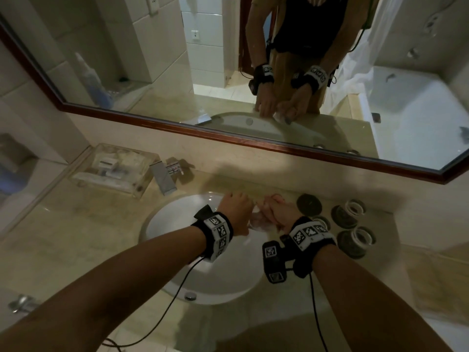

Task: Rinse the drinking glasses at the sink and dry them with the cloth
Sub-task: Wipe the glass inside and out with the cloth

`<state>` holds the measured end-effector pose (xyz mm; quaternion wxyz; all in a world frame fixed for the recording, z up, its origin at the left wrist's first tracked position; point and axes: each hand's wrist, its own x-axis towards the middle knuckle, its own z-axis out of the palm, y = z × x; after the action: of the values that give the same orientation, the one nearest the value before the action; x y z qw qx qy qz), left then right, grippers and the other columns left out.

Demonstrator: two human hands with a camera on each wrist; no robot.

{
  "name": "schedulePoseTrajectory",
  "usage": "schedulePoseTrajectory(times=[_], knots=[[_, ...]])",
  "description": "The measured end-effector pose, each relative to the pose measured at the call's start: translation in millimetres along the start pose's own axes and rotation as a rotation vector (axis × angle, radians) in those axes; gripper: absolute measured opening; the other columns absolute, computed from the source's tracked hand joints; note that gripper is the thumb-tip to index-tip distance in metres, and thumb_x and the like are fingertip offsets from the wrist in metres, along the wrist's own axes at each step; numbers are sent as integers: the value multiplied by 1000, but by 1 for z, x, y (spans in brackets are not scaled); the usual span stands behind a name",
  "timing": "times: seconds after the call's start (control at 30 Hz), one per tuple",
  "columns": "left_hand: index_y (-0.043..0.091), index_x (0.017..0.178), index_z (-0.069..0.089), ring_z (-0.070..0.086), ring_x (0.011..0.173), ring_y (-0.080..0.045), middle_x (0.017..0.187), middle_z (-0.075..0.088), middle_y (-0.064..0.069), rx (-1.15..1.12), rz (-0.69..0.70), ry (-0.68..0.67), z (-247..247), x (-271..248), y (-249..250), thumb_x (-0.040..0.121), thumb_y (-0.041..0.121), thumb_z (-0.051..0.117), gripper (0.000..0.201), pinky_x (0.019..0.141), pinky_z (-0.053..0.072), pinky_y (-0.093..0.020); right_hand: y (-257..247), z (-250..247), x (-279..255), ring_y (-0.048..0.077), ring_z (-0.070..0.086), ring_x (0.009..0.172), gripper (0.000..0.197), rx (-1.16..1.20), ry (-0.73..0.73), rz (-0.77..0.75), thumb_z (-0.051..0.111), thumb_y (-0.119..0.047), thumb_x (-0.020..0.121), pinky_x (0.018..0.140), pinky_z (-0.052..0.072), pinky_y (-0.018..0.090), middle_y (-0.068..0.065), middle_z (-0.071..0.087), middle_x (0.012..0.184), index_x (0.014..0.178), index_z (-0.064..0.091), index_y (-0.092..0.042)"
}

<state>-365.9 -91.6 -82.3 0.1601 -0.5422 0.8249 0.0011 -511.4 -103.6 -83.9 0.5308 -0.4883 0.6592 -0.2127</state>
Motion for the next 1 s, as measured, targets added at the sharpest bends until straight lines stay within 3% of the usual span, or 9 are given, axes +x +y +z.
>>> schedulePoseTrajectory(times=[0.1,0.23,0.3,0.37,0.47,0.6,0.73,0.87,1.0], knots=[[12,118,52,47,109,-25,116,53,-6,64,44,100,5,-1,4,77,44,67,54,92,37,-36,-5,-7,0,23,51,87,38,-63,-36,67,31,-36,104,61,39,24,11,53,104,120,52,-9],[16,111,54,52,106,-24,112,56,-4,-104,-5,51,5,-2,3,72,47,68,52,92,37,-37,-4,-7,-4,24,60,82,30,-88,-4,-10,38,-41,101,70,47,28,14,63,92,91,56,-19],[21,105,60,57,102,-22,105,62,-1,-267,-74,-72,4,-2,-1,67,52,70,50,93,41,-38,-4,-6,-13,7,61,58,27,47,1,-75,47,-34,100,54,44,17,5,62,71,85,56,-14],[22,98,65,63,88,-19,93,67,2,-465,-168,-212,1,-1,-5,64,50,74,45,82,50,-33,-1,-6,-19,-4,53,43,24,81,-12,-169,57,-25,96,49,41,14,-1,58,62,79,59,-8],[18,83,66,58,72,-16,73,60,3,-712,-178,-409,-3,1,-19,70,31,76,21,62,46,-24,11,-4,-21,1,60,59,17,49,-97,-241,69,-19,89,54,44,8,3,65,76,89,65,-2],[24,70,69,59,77,-15,75,66,3,-853,-106,-644,3,3,-40,69,30,76,9,77,51,-28,28,-10,-23,16,68,82,24,121,-240,-170,74,-5,82,75,57,31,4,70,90,104,65,-8],[27,96,66,59,89,-14,93,67,4,-767,-46,-703,12,0,-36,71,41,76,30,83,49,-29,26,-12,-23,24,66,92,28,-1,-285,-228,74,-4,80,87,55,41,15,69,100,106,64,2],[28,131,51,51,123,-20,133,55,3,-519,-7,-663,15,-5,-25,65,65,69,77,106,39,-41,15,-15,-25,16,65,87,18,-164,-361,-301,75,-13,82,77,55,24,7,69,97,97,64,-12],[21,134,43,52,118,-24,130,53,-1,-246,105,-483,10,-7,-28,67,65,71,85,101,42,-40,14,-14,-24,10,62,73,16,-253,-391,-256,73,-12,83,64,52,14,0,65,85,85,60,-21]])
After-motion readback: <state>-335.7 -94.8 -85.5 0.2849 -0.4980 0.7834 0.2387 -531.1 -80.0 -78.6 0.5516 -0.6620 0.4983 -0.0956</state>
